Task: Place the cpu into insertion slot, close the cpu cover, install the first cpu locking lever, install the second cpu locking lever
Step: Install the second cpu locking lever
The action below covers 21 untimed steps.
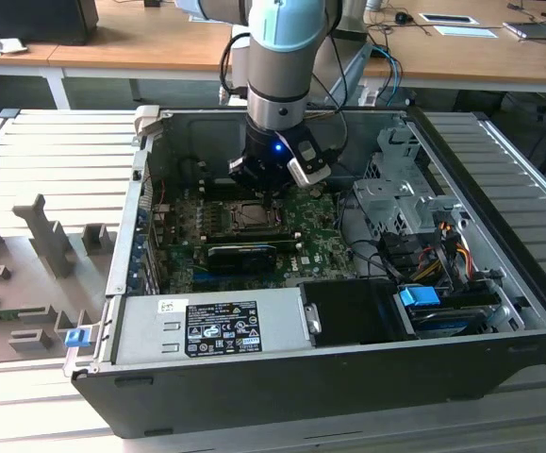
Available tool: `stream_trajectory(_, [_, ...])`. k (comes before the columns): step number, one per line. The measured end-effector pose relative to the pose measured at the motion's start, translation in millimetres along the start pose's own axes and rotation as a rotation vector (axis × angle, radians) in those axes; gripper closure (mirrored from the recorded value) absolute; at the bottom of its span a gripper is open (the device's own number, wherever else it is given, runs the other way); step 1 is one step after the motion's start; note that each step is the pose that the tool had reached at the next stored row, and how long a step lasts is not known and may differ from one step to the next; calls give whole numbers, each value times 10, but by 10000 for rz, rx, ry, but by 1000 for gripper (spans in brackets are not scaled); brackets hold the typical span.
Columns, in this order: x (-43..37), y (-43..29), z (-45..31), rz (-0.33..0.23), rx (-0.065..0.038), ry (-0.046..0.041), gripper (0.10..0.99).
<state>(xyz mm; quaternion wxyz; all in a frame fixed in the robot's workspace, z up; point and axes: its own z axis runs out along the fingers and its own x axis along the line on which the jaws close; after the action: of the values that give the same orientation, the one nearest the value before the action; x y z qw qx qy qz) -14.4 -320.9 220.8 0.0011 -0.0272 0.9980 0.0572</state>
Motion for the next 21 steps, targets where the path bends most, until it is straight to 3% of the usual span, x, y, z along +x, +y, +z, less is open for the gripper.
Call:
stream_trajectory(1, [-1, 15, -127, 1, -2, -1, 980])
stream_trajectory(5, [-2, 42, -366, 0, 3, 1, 980])
stream_trajectory(6, [-2, 41, -376, -2, 1, 0, 980])
stream_trajectory(14, [12, -218, -404, 0, 2, 0, 980])
stream_trajectory(21, [19, -340, -404, 1, 2, 0, 980])
